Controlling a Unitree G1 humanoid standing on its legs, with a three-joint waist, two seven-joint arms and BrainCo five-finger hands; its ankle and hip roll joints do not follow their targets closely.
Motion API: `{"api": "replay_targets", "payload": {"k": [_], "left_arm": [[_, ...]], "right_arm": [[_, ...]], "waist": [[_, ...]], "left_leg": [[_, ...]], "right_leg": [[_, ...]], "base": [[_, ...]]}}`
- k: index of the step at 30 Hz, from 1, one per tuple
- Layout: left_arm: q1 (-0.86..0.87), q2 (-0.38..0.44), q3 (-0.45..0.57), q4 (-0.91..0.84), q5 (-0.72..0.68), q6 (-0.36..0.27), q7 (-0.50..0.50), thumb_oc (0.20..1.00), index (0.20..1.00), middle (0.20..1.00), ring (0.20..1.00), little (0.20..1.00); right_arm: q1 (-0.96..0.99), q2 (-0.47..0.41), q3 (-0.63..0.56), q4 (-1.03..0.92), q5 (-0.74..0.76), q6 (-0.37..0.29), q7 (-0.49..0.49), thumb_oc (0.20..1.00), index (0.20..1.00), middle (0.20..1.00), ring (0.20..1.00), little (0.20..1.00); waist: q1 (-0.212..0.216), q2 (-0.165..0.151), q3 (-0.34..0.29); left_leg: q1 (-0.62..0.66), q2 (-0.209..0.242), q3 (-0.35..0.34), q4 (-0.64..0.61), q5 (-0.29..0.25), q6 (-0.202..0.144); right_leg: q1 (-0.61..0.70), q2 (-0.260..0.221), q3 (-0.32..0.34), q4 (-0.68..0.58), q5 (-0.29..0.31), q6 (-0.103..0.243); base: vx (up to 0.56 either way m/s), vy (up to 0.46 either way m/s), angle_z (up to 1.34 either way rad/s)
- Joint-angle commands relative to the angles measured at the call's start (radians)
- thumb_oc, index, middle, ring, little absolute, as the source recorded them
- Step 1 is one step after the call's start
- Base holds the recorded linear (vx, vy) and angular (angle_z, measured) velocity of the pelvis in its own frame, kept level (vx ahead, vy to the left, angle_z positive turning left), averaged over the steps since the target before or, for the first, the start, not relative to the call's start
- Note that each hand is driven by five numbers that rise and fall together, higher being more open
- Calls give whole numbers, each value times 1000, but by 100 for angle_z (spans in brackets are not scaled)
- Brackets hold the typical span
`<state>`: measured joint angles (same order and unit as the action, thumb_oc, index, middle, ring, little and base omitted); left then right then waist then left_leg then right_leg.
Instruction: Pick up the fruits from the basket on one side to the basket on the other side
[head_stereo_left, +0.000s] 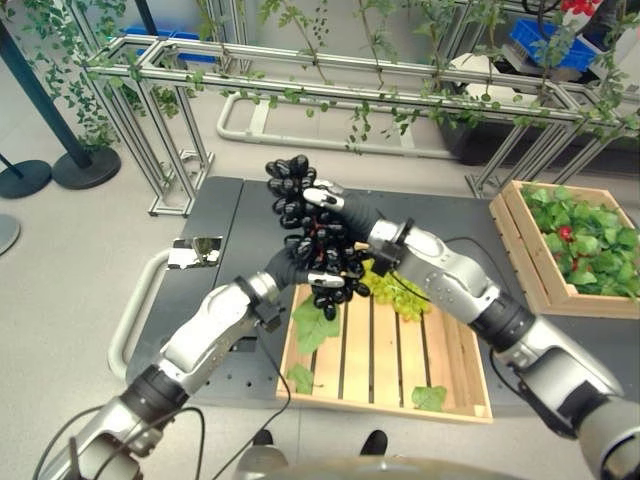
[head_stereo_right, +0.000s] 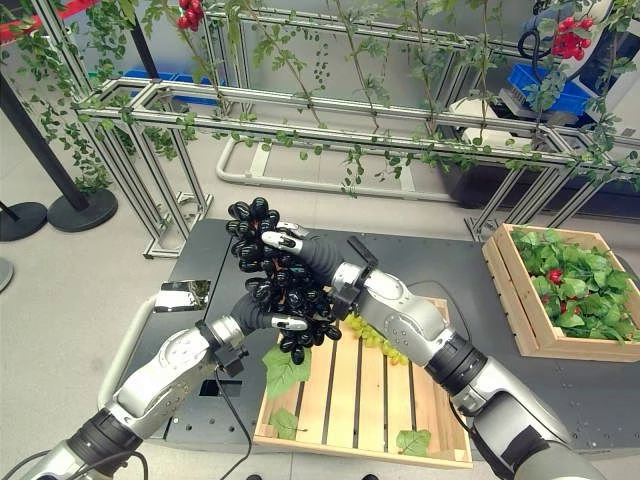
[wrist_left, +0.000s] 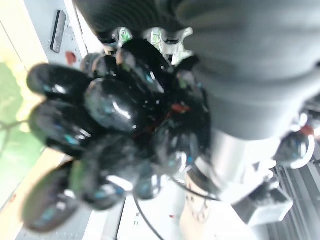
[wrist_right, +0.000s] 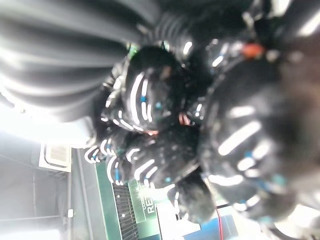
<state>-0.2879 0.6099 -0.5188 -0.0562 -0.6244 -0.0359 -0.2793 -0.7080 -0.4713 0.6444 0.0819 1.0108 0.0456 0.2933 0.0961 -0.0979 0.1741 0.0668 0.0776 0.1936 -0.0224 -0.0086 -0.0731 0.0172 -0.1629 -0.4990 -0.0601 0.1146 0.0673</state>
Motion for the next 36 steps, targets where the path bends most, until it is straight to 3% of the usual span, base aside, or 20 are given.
{"api": "replay_targets", "payload": {"k": [1,27,28,36], "left_arm": [[-92,-10,-36,13,-44,-53,0,200,200,200,200,200],[51,-31,55,-1,-59,-50,-2,200,200,200,200,200],[61,-28,64,-4,-57,-51,-3,200,200,200,200,200],[120,-11,128,-23,-62,-61,-9,200,200,200,200,200]], "right_arm": [[-118,78,15,-67,21,-57,15,200,200,200,200,200],[20,87,-61,-99,19,-67,6,200,200,200,200,200],[26,77,-62,-107,13,-66,8,1000,1000,1000,1000,1000],[88,3,-112,-145,-4,-62,14,1000,1000,1000,1000,1000]], "waist": [[-3,-47,-35],[3,-37,-23],[5,-34,-20],[3,-24,-18]], "left_leg": [[-54,-18,-23,41,14,4],[-58,-25,-26,42,10,9],[-54,-23,-25,44,7,8],[-56,-25,-32,47,6,7]], "right_leg": [[31,-90,-17,55,19,126],[25,-93,-12,53,20,126],[28,-91,-10,54,18,126],[31,-96,-13,53,17,127]], "base": [[0,0,0],[0,0,0],[0,0,0],[0,0,0]]}}
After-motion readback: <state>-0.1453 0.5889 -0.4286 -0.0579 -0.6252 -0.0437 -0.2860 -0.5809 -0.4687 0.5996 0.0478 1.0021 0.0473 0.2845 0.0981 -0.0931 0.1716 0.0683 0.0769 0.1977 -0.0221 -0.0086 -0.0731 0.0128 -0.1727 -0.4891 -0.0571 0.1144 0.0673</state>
